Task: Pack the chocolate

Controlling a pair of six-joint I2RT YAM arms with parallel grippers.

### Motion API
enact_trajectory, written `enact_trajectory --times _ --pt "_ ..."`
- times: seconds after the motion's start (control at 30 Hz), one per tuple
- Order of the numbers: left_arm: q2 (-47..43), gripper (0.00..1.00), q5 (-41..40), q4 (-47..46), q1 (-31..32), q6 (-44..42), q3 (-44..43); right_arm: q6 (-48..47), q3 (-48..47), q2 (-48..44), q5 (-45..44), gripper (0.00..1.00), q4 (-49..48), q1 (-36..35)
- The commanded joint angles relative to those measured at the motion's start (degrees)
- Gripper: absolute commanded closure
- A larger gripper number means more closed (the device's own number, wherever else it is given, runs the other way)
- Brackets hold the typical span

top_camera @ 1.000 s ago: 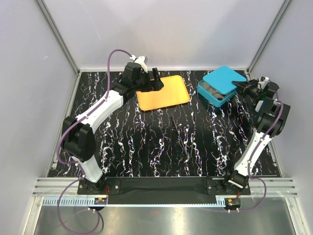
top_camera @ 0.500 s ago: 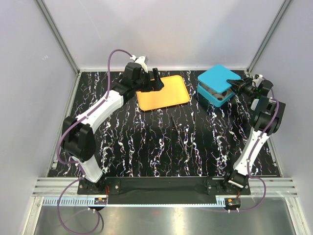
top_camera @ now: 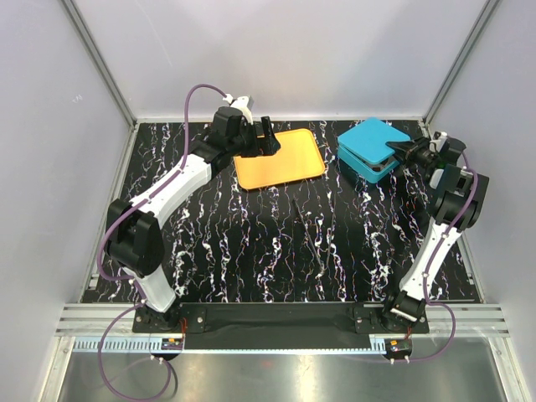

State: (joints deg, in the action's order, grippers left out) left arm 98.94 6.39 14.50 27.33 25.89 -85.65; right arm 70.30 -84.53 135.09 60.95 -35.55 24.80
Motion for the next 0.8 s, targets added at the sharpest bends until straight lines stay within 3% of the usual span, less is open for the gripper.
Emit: enact_trajectory --times 0.0,0.77 --pt "-2.1 0.02 -0.9 -1.8 0.2 -1.0 0.3 -4.3 -1.8 -2.1 0.0 0.94 3.6 0.3" --pt "-2.5 0.02 -0.8 -2.0 0.2 -0.7 0.4 -8.6 -0.3 -4.9 -1.3 0.73 8.9 2.5"
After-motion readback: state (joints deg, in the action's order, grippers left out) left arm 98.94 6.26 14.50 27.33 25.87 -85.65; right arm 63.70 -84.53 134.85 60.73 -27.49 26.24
